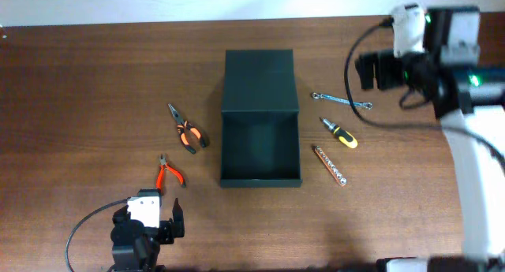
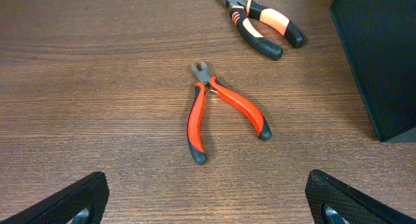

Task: Pack container
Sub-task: 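Reach right gripper to the yellow-black screwdriver and grasp it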

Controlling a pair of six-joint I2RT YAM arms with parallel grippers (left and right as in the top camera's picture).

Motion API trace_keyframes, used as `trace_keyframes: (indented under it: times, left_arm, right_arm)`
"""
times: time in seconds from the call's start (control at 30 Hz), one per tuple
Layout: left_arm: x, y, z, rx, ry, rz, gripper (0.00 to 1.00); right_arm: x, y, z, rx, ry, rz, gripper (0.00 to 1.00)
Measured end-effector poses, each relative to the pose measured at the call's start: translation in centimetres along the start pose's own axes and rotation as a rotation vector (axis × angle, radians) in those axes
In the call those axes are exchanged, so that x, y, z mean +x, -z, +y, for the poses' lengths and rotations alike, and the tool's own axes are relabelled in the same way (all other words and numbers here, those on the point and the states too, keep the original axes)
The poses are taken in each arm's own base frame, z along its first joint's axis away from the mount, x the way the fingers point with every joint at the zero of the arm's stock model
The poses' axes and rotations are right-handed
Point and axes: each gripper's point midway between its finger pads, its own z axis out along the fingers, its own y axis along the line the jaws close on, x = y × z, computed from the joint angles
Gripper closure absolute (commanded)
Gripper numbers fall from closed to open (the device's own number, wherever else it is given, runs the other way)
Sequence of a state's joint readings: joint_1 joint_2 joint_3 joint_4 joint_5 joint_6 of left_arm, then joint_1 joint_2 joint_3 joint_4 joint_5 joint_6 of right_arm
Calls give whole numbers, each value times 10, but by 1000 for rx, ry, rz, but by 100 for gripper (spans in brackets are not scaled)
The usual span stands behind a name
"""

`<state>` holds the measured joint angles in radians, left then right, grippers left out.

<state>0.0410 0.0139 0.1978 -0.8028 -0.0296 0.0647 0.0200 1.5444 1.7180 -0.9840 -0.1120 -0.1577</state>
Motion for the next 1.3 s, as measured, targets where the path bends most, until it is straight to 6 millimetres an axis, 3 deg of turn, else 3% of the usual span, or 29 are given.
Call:
trace_keyframes:
  times: [0.13, 0.33, 0.83, 1.3]
  left_arm:
    - [0, 0, 0, 0, 0, 0, 1]
    - [0, 0, 0, 0, 0, 0, 1]
    - [0, 0, 0, 0, 0, 0, 1]
    - [0, 0, 0, 0, 0, 0, 1]
  right_arm:
    - [0, -36, -5, -1, -4, 49, 1]
    - [36, -73, -4, -27, 11, 218, 1]
    - [130, -101, -4, -109, 43, 624, 1]
    - [213, -149, 5, -133, -1, 765, 1]
